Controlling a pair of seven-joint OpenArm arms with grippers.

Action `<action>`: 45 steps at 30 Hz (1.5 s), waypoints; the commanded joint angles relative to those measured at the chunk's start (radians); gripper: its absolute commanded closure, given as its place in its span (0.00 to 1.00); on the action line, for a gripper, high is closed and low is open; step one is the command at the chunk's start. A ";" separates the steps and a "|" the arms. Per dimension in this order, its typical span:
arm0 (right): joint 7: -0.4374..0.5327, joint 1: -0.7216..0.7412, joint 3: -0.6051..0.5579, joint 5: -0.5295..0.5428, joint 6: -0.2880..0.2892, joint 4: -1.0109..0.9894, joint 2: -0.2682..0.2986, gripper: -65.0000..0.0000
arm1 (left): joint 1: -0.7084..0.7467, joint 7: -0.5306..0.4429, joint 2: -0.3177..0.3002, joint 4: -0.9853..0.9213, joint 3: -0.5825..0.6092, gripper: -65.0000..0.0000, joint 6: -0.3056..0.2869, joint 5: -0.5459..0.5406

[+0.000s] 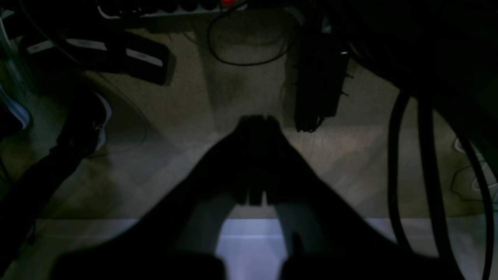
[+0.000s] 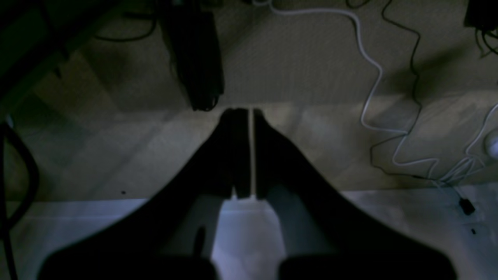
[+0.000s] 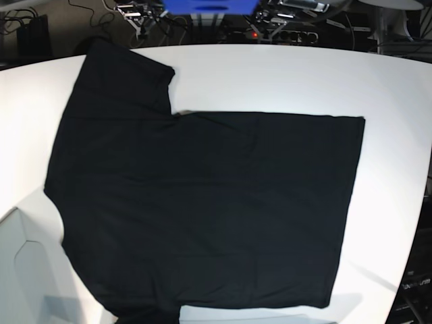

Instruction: Fold the T-shirt properly

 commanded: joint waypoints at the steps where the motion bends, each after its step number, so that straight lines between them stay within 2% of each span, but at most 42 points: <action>1: 0.000 -0.004 -0.001 -0.002 0.015 0.001 0.001 1.00 | 0.004 0.001 -0.001 0.000 0.001 1.00 0.001 0.006; 40: 0.001 -0.019 0.002 -0.002 0.015 0.002 -0.002 1.00 | 0.025 -0.003 -0.003 0.000 -0.004 1.00 0.001 0.000; 43: 0.001 -0.071 0.002 -0.002 0.015 0.076 -0.002 1.00 | 0.059 -0.008 -0.012 0.014 -0.006 1.00 0.001 0.000; 45: -0.008 -0.137 0.002 -0.002 0.015 0.177 -0.004 1.00 | 0.113 -0.006 -0.030 0.101 -0.006 1.00 0.001 -0.002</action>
